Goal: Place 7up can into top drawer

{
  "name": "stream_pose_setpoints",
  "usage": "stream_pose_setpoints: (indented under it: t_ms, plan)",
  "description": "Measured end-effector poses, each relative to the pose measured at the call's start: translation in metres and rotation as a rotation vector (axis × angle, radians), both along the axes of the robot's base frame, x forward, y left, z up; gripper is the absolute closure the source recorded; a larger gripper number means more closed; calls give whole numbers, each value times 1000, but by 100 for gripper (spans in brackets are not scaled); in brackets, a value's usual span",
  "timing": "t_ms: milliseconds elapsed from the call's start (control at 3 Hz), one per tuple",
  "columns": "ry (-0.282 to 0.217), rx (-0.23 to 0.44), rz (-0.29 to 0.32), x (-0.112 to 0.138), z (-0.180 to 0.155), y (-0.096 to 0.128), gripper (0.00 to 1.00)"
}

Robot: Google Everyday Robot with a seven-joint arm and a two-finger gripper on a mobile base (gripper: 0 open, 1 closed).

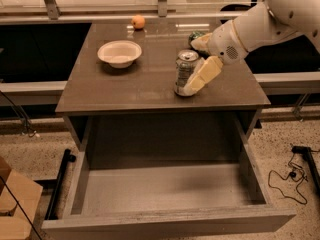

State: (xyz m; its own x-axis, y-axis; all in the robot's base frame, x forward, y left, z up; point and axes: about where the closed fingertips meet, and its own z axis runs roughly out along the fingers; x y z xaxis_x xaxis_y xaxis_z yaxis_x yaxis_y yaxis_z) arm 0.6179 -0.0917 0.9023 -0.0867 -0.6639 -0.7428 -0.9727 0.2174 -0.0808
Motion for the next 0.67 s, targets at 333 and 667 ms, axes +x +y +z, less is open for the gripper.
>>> stream_pose_setpoints:
  t_ms: [333,667]
  plan:
    - [13,44,54,6,-4,21,14]
    - [33,53,74,10,-12,29,45]
